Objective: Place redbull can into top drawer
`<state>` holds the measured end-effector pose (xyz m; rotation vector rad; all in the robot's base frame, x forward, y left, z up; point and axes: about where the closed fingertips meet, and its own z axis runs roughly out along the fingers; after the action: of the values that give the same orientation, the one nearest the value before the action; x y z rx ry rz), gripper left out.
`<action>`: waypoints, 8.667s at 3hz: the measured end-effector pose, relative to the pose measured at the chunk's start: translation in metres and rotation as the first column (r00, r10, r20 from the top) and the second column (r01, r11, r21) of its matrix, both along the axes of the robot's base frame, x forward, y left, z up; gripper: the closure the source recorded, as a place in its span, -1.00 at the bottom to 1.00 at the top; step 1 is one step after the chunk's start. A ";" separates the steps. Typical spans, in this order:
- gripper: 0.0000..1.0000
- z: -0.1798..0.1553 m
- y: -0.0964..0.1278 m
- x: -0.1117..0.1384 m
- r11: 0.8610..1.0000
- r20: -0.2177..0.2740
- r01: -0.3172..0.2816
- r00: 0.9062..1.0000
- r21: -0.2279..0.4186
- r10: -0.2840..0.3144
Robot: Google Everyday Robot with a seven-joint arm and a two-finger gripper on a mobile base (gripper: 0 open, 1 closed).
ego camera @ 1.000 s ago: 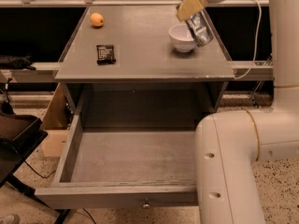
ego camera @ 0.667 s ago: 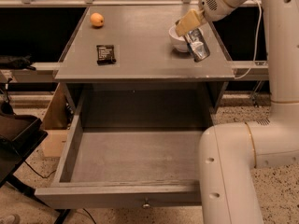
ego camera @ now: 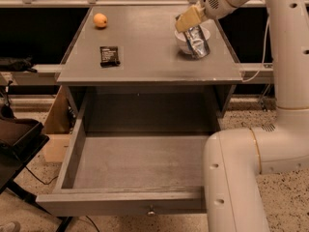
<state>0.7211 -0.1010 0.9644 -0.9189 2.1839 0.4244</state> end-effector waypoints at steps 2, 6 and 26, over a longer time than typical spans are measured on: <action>1.00 0.011 -0.015 -0.021 0.986 -0.052 0.006 0.999 -0.166 -0.015; 1.00 0.020 -0.056 -0.067 0.901 -0.126 0.050 0.985 -0.430 -0.115; 1.00 -0.253 0.037 -0.195 0.759 0.367 -0.373 0.911 0.534 0.189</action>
Offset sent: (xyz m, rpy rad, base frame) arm -0.1452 -0.0774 -0.0103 -0.5008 0.4413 0.0716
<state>0.5258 -0.0641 0.7113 -0.8791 1.4859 0.9951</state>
